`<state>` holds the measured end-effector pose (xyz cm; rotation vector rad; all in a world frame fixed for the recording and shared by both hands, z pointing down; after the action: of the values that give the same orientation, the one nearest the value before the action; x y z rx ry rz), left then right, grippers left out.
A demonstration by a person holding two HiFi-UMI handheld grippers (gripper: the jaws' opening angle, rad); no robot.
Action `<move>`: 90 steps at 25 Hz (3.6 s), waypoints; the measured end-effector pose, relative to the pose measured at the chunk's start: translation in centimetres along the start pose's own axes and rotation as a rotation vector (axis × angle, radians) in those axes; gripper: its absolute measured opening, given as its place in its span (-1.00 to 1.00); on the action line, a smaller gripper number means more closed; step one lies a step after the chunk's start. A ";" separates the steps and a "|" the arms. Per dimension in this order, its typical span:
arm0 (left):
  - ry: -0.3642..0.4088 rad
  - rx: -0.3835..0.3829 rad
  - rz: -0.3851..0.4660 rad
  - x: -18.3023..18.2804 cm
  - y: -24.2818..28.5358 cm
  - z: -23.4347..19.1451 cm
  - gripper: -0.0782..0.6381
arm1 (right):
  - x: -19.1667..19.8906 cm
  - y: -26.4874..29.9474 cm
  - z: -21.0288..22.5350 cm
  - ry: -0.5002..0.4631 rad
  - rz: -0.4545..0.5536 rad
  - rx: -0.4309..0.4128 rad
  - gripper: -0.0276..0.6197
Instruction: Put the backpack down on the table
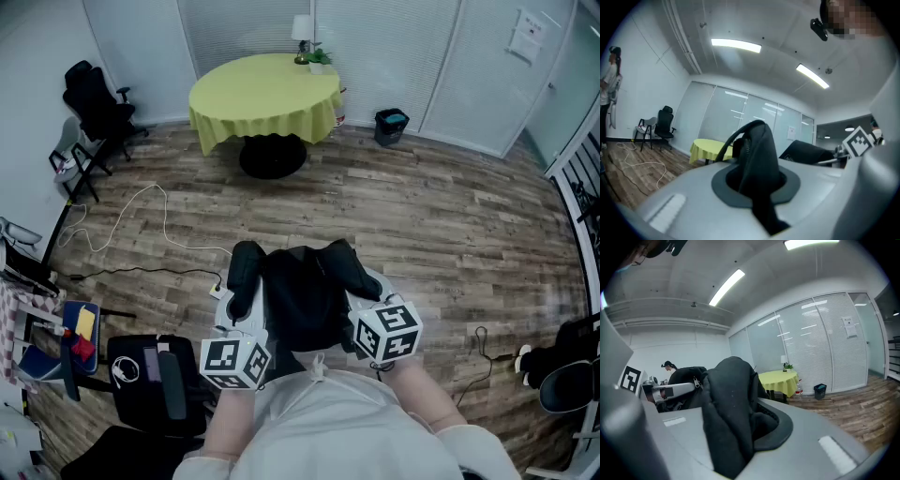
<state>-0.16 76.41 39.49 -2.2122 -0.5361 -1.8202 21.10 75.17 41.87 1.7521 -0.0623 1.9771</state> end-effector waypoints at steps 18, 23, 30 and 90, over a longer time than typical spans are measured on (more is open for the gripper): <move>-0.041 0.017 -0.071 -0.3 6.8 -7.2 -0.70 | -0.8 9.6 0.2 0.059 -0.064 0.026 -0.82; -0.056 0.046 -0.082 -1.8 11.5 -11.6 -0.70 | -3.1 15.1 0.1 0.058 -0.078 0.051 -0.82; -0.042 0.124 -0.074 -5.5 18.8 -19.2 -0.70 | -7.9 24.3 -1.2 0.036 -0.054 0.122 -0.82; -0.121 -0.077 -0.093 -11.0 78.9 -38.1 -0.70 | -28.9 80.3 30.5 0.091 -0.098 -0.112 -0.82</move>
<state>-3.21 -11.90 40.93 -2.3983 -0.6121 -1.7876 19.60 -15.43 42.73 1.5632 -0.0542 1.9419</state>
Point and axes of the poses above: the fingertips, and each gripper's own axes: y forward along the fingers, z to its right, x out of its underside, the point moved 5 cm from there along -y, backward along the fingers, and after that the axes turned 2 degrees about x, right-handed, at the moved point
